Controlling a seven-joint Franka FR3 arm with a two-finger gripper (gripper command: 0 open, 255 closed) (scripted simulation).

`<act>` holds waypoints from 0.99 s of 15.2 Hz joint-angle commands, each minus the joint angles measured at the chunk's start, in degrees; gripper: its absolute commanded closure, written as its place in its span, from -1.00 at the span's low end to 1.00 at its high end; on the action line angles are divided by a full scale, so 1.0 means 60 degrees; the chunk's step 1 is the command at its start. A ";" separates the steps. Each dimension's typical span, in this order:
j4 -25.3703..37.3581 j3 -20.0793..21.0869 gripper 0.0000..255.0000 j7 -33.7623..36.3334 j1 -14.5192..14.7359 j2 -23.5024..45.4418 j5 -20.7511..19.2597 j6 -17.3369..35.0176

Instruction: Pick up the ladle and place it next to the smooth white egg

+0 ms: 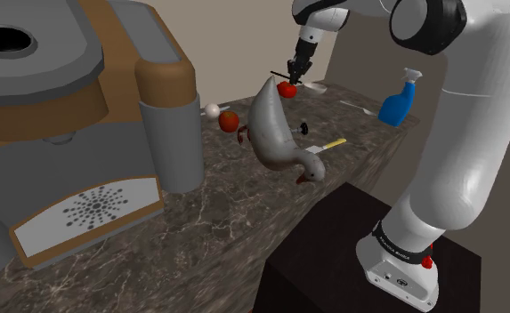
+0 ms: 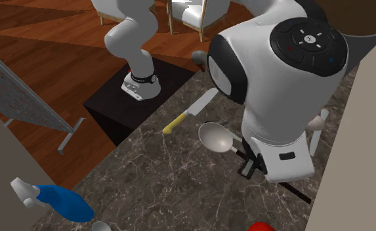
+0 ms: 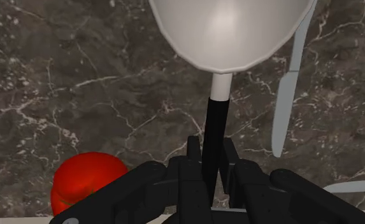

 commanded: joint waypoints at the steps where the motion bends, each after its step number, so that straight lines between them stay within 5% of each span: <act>1: 0.0357 0.0143 1.00 0.0372 0.0181 0.0268 0.0055 -0.0049; 8: 0.2160 0.0595 1.00 0.1552 0.0640 0.1507 0.0281 -0.0500; 15: 0.1479 0.0656 1.00 0.1381 0.0681 0.1655 0.0410 0.0300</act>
